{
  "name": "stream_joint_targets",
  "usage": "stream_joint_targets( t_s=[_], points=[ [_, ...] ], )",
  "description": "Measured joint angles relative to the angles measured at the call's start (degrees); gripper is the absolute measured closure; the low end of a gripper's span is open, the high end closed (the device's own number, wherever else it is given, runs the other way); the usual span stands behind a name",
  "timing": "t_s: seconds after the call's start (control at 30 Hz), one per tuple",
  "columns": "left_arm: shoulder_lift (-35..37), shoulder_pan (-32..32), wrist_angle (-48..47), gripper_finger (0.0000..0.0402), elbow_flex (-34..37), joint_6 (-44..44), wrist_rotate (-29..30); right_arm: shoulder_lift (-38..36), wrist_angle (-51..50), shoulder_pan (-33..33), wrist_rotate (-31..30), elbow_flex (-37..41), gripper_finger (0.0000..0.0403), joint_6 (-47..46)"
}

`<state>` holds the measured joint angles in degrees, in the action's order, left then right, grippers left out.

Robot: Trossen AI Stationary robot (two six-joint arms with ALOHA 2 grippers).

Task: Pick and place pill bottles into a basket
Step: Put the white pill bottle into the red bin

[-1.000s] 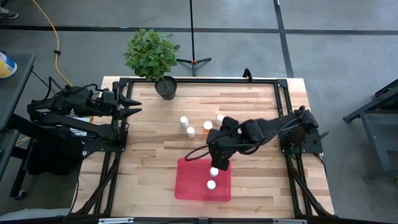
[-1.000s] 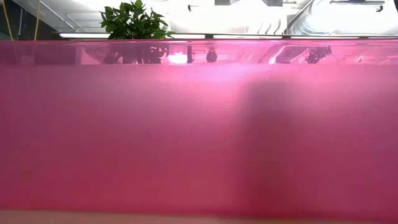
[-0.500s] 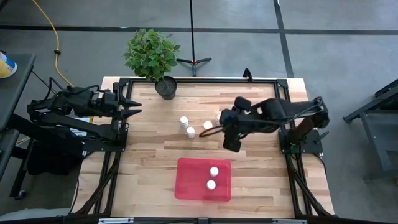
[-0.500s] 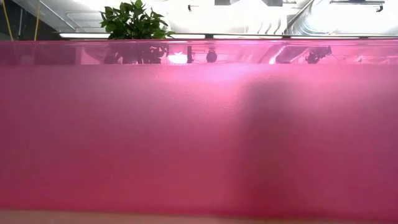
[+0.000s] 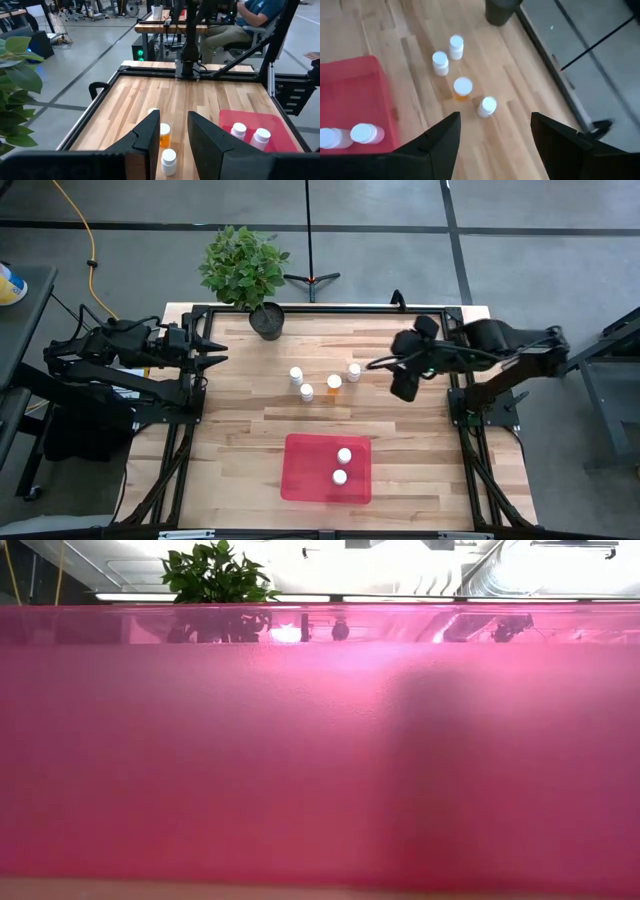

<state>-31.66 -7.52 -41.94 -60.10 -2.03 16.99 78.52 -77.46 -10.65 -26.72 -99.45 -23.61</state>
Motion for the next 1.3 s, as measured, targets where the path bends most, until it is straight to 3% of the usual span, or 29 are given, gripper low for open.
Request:
stream_joint_targets(
  t_s=[0.23, 0.47, 0.83, 1.1, 1.3],
  points=[
    [0.0, 0.01, 1.09, 0.0268, 0.0, -0.43, 0.0, -21.22, 23.85, 4.74, 10.54, 33.6, 0.0171, -5.13],
    [0.0, 0.0, 1.43, 0.0268, 0.0, -2.5, 0.16, -33.57, 33.01, 8.89, 20.06, 50.4, 0.0171, -8.53],
    [-0.05, -0.01, 1.47, 0.0268, 2.04, -4.59, 1.46, -43.99, 35.77, 11.55, 21.51, 55.77, 0.0171, -7.36],
    [-1.68, 0.02, -1.45, 0.0268, 2.91, -0.09, 12.06, -44.86, 35.74, 13.35, 21.02, 55.77, 0.0171, -7.6],
    [-4.23, 0.04, -1.29, 0.0268, 2.71, 1.8, 12.3, -44.35, 35.74, 14.93, 21.07, 55.77, 0.0171, -9.43]
  ],
)
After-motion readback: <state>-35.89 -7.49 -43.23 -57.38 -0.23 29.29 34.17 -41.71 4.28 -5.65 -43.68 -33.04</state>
